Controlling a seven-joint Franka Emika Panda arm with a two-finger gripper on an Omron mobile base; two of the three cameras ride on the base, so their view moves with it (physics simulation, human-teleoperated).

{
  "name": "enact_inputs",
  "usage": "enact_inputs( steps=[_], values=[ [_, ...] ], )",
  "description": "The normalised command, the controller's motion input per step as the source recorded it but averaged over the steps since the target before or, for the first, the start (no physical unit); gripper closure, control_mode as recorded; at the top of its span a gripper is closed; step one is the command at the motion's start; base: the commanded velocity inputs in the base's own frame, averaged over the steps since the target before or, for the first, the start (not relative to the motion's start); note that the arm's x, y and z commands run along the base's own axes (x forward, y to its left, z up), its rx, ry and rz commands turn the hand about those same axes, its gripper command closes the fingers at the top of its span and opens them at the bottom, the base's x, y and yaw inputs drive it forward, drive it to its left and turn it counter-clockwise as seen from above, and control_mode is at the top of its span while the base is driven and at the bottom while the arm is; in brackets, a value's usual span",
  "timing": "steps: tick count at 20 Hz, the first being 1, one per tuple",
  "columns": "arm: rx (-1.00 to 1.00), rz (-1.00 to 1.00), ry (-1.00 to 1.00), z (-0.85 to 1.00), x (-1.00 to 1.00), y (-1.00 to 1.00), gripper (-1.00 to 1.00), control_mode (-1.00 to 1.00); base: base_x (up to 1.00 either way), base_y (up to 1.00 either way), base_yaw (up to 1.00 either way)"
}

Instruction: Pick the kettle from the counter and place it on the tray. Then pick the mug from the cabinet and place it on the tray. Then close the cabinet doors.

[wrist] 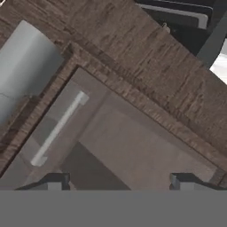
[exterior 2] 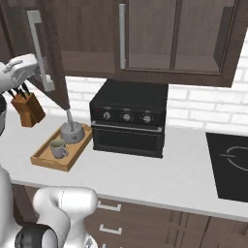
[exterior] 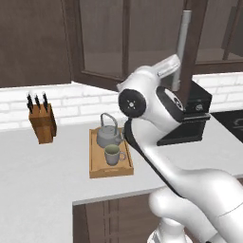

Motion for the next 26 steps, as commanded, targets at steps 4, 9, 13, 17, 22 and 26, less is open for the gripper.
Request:
enact_inputs(
  steps=[4, 9, 13, 17, 22, 26],
  values=[
    [0.21, 0.34, 0.00, 0.04, 0.76, -0.72, -1.00, -1.00, 0.00, 0.00, 0.00],
    [0.19, 0.34, 0.01, 0.01, 0.81, -0.61, -1.00, -1.00, 0.00, 0.00, 0.00],
    [0.14, 0.24, 0.06, -0.06, 0.86, -0.37, -1.00, -1.00, 0.00, 0.00, 0.00],
    [0.13, 0.18, 0.08, -0.11, 0.90, -0.21, -1.00, -1.00, 0.00, 0.00, 0.00],
    [0.11, 0.08, 0.07, -0.12, 0.87, -0.04, -1.00, -1.00, 0.00, 0.00, 0.00],
    [0.08, 0.03, 0.06, -0.21, 0.78, -0.01, -1.00, -1.00, 0.00, 0.00, 0.00]
  ],
)
